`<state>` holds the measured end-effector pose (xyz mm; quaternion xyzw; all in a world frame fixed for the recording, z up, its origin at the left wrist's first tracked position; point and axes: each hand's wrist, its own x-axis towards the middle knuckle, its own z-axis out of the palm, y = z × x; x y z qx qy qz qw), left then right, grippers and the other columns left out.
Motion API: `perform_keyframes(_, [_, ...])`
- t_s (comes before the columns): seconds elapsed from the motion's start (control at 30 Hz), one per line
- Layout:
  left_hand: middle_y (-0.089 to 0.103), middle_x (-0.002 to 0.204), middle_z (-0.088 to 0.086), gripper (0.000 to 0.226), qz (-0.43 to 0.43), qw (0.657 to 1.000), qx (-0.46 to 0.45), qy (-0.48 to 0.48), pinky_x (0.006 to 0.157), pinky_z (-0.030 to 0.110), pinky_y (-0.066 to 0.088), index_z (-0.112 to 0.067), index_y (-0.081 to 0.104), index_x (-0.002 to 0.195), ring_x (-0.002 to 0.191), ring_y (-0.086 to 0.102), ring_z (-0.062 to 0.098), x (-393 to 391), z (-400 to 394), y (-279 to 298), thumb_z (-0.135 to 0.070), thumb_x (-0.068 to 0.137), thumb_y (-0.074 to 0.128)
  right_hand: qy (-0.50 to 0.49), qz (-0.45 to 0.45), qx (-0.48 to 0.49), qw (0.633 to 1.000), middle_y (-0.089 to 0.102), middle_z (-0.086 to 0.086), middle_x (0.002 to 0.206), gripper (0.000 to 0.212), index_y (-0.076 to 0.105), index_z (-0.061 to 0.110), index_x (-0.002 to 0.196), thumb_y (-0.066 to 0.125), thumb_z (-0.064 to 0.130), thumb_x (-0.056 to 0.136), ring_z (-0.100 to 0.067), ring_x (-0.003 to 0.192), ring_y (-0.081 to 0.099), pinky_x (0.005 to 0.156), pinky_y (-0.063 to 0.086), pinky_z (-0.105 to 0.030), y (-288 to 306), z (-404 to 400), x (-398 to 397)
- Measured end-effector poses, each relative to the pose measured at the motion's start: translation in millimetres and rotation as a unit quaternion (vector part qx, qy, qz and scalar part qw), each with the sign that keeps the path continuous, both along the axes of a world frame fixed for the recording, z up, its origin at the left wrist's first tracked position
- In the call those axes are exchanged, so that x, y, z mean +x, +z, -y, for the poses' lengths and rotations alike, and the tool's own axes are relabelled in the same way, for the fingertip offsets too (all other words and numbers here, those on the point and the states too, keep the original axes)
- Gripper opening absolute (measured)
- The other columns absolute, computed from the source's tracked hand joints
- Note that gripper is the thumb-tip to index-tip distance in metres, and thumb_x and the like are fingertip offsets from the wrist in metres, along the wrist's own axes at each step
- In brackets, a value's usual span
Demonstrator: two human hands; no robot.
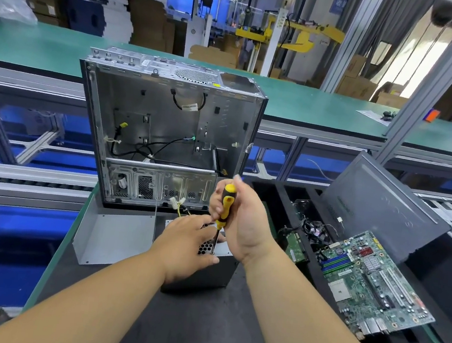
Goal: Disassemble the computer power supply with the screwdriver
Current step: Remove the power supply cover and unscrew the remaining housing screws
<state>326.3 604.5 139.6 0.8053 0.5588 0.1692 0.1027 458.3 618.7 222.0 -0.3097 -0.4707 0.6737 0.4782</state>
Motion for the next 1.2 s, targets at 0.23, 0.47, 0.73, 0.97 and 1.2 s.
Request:
perform_keyframes(0.23, [0.040, 0.136, -0.021, 0.042, 0.023, 1.000, -0.003, -0.010, 0.106, 0.024, 0.018, -0.043, 0.055, 0.126, 0.129, 0.032, 0.009, -0.4, 2.7, 3.2, -0.054, 0.086, 0.064, -0.028, 0.035, -0.011, 0.999, 0.062, -0.003, 0.076, 0.025, 0.057, 0.014, 0.082, 0.053, 0.032, 0.098, -0.017, 0.068, 0.055, 0.075, 0.048, -0.034, 0.5, -2.8, 5.1])
perform_keyframes(0.47, [0.035, 0.148, -0.018, 0.039, 0.003, 1.000, 0.003, -0.011, 0.113, 0.031, 0.020, -0.038, 0.056, 0.120, 0.136, 0.030, 0.012, -0.1, 1.1, 0.1, -0.056, 0.086, 0.062, -0.081, 0.034, -0.055, 0.995, 0.040, -0.001, 0.054, 0.045, 0.048, 0.015, 0.068, 0.036, 0.039, 0.104, -0.016, 0.050, 0.035, 0.053, 0.037, -0.026, 6.1, -2.1, -0.5])
perform_keyframes(0.73, [0.042, 0.139, -0.013, 0.033, 0.015, 1.000, 0.010, -0.010, 0.108, 0.033, 0.024, -0.036, 0.055, 0.109, 0.130, 0.035, 0.016, -0.7, 0.6, -1.1, -0.055, 0.084, 0.064, -0.053, -0.009, -0.006, 0.999, 0.040, 0.000, 0.056, 0.031, 0.051, 0.018, 0.065, 0.050, 0.041, 0.085, -0.016, 0.050, 0.034, 0.055, 0.033, -0.029, -1.4, 1.3, -0.4])
perform_keyframes(0.97, [0.034, 0.147, -0.028, 0.052, 0.059, 0.998, -0.024, 0.010, 0.114, 0.033, 0.023, -0.044, 0.051, 0.129, 0.136, 0.031, 0.007, -0.8, 0.9, -0.3, -0.053, 0.081, 0.069, -0.125, 0.103, -0.010, 0.987, 0.063, -0.001, 0.070, 0.028, 0.065, 0.015, 0.077, 0.063, 0.042, 0.079, -0.018, 0.069, 0.057, 0.078, 0.050, -0.039, 4.7, -4.2, 10.1])
perform_keyframes(1.2, [0.045, 0.126, -0.034, 0.029, 0.116, 0.993, -0.009, -0.007, 0.106, 0.030, 0.035, -0.037, 0.057, 0.089, 0.119, 0.040, -0.002, -2.7, 4.7, 0.9, -0.046, 0.070, 0.077, -0.098, 0.073, 0.021, 0.992, 0.050, 0.003, 0.062, 0.034, 0.058, 0.017, 0.070, 0.045, 0.025, 0.100, -0.011, 0.058, 0.046, 0.061, 0.041, -0.024, 3.4, 2.7, -0.8])
